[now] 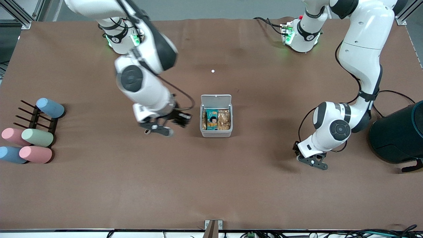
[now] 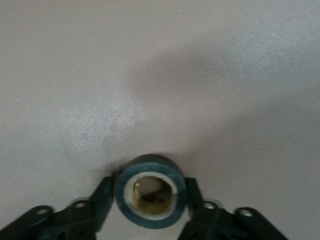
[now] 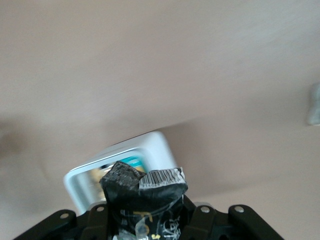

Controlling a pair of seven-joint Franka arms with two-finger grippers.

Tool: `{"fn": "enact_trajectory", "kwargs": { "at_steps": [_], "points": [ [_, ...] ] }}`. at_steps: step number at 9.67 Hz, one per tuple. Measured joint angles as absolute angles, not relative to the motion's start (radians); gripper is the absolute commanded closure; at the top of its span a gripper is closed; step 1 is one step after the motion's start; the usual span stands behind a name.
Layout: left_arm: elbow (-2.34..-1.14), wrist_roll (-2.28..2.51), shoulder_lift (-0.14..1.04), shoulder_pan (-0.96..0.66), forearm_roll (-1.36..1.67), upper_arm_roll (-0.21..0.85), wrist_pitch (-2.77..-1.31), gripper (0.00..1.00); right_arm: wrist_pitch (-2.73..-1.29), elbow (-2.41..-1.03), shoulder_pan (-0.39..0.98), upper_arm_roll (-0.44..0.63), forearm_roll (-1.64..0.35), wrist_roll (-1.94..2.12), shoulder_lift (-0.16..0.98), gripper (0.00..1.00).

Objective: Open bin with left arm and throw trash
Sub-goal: 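Drop the wrapper in the bin while the left gripper grasps the tape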

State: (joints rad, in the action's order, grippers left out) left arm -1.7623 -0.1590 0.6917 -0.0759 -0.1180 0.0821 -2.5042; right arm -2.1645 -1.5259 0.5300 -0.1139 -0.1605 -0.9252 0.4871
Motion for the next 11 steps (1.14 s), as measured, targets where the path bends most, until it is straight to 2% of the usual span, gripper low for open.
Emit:
{"fn": "enact_trajectory", "kwargs": {
  "at_steps": [1, 3, 4, 5, 6, 7, 9, 11],
  "points": [
    [-1.762, -0.159, 0.691, -0.076, -0.118, 0.082, -2.504, 1.00, -2.220, -1.522, 0.580, -0.112, -0.160, -0.946, 0.521, 0.96],
    [-1.762, -0.158, 0.690, -0.075, -0.118, 0.084, -2.505, 1.00, -2.231, -1.512, 0.634, -0.105, -0.152, -0.953, 0.559, 0.95],
    [-1.761, -0.158, 0.689, -0.076, -0.118, 0.087, -2.505, 1.00, -2.231, -1.512, 0.644, -0.102, -0.147, -0.954, 0.572, 0.88],
    [-1.758, -0.158, 0.681, -0.075, -0.118, 0.097, -2.505, 1.00, -2.230, -1.511, 0.646, -0.098, -0.142, -0.954, 0.583, 0.76],
    [-1.751, -0.151, 0.663, -0.075, -0.117, 0.116, -2.489, 1.00, -2.229, -1.510, 0.646, -0.094, -0.140, -0.954, 0.597, 0.69],
    [-1.737, -0.134, 0.641, -0.075, -0.117, 0.139, -2.446, 1.00, -2.228, -1.510, 0.646, -0.093, -0.140, -0.954, 0.614, 0.46],
    [-1.704, -0.074, 0.598, -0.076, -0.086, 0.193, -2.367, 1.00, -2.229, -1.509, 0.647, -0.092, -0.139, -0.954, 0.646, 0.17],
    [-1.694, 0.021, 0.566, -0.079, -0.064, 0.249, -2.316, 1.00, -2.244, -1.495, 0.658, -0.095, -0.139, -0.954, 0.657, 0.04]
  ]
}}
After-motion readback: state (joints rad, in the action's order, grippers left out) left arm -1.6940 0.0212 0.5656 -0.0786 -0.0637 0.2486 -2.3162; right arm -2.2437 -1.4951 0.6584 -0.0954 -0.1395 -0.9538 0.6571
